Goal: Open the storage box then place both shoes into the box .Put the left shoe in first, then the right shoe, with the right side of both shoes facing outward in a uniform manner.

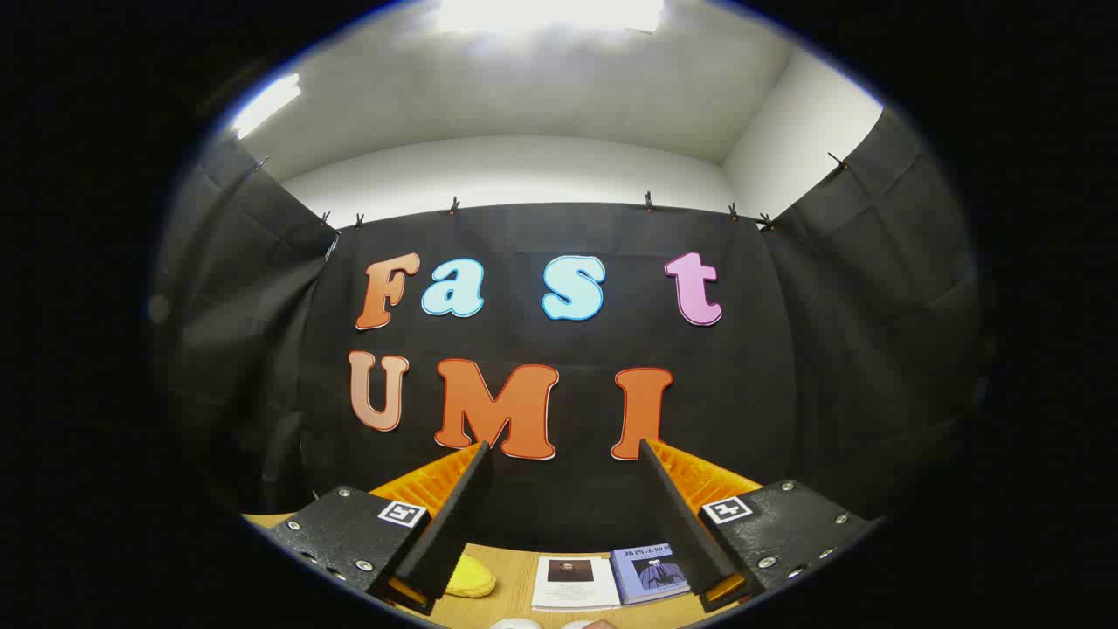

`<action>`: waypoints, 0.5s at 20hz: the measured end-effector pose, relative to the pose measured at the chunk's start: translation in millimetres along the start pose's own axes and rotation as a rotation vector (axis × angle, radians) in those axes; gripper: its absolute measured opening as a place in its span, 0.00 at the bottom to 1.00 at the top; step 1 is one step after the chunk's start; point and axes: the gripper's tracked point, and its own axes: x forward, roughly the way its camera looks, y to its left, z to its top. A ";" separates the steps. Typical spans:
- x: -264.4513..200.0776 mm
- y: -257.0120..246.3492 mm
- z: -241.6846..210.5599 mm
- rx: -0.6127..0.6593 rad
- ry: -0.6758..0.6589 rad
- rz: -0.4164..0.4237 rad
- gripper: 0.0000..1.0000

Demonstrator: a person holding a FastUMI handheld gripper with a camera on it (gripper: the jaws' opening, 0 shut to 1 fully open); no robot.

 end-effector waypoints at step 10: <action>-2.1 0.0 -6.7 0.028 0.029 0.034 0.99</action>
